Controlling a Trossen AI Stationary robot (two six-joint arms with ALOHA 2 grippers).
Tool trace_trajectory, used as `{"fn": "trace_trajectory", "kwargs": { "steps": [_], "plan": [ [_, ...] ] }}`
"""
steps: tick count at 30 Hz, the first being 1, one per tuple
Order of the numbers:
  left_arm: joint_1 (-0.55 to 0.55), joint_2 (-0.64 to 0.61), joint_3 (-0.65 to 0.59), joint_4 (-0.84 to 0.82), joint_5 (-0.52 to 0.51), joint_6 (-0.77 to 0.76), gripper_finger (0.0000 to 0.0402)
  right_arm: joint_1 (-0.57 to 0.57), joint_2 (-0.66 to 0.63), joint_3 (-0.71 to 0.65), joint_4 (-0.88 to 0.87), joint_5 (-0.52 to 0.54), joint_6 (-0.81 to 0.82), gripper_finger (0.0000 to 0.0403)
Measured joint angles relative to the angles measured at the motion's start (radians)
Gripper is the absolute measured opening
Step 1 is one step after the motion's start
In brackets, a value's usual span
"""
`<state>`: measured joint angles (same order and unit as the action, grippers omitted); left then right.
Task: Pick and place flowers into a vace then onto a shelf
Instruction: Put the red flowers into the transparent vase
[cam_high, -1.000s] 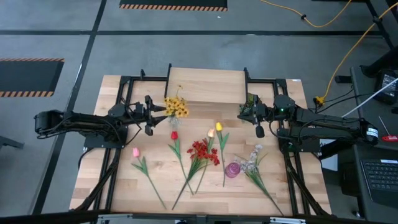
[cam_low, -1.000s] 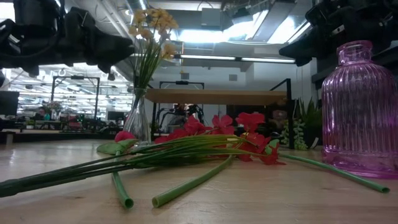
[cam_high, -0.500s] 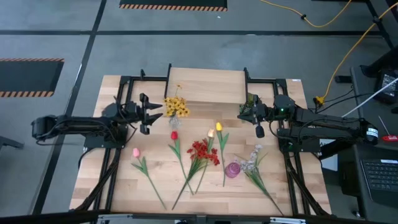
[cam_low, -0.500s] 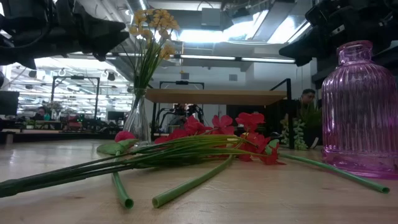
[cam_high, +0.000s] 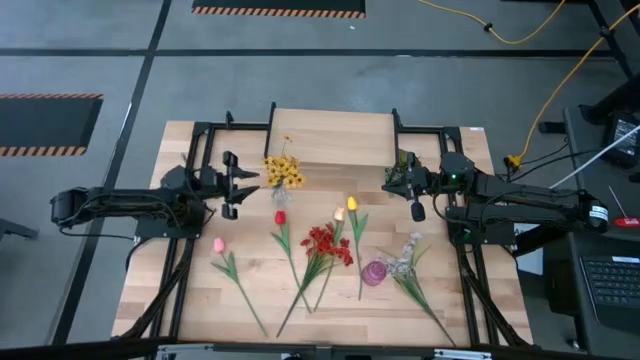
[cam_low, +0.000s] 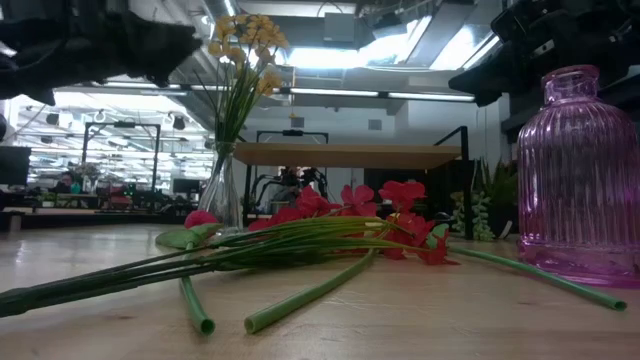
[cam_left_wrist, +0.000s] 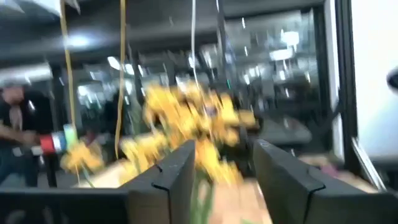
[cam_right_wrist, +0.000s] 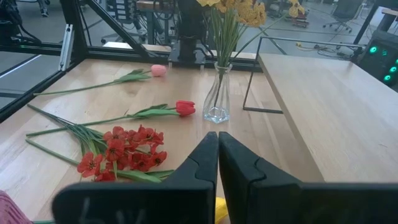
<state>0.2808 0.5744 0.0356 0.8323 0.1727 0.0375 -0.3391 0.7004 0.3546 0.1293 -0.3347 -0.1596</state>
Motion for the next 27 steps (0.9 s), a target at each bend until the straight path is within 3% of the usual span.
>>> {"fn": "trace_trajectory", "kwargs": {
  "steps": [3,8,12,19,27],
  "plan": [
    [-0.052,0.022,0.049,-0.057,-0.041,0.049,0.0108,0.0,0.0,0.0,0.002,0.0,-0.001,0.0018],
    [-0.175,0.052,0.134,-0.062,0.066,0.114,0.0039,0.0,0.0,0.0,0.015,0.0,-0.002,0.0018],
    [-0.29,0.075,0.192,-0.125,0.047,0.195,0.0005,0.0,0.0,0.0,0.017,0.0,-0.002,0.0018],
    [-0.466,0.212,0.258,-0.135,-0.178,0.177,0.0002,0.0,0.0,0.0,0.017,0.0,0.035,0.0018],
    [-0.658,0.499,0.376,-0.144,-0.501,0.123,0.0002,0.032,0.0,0.0,0.016,-0.001,0.103,0.0018]
  ]
}}
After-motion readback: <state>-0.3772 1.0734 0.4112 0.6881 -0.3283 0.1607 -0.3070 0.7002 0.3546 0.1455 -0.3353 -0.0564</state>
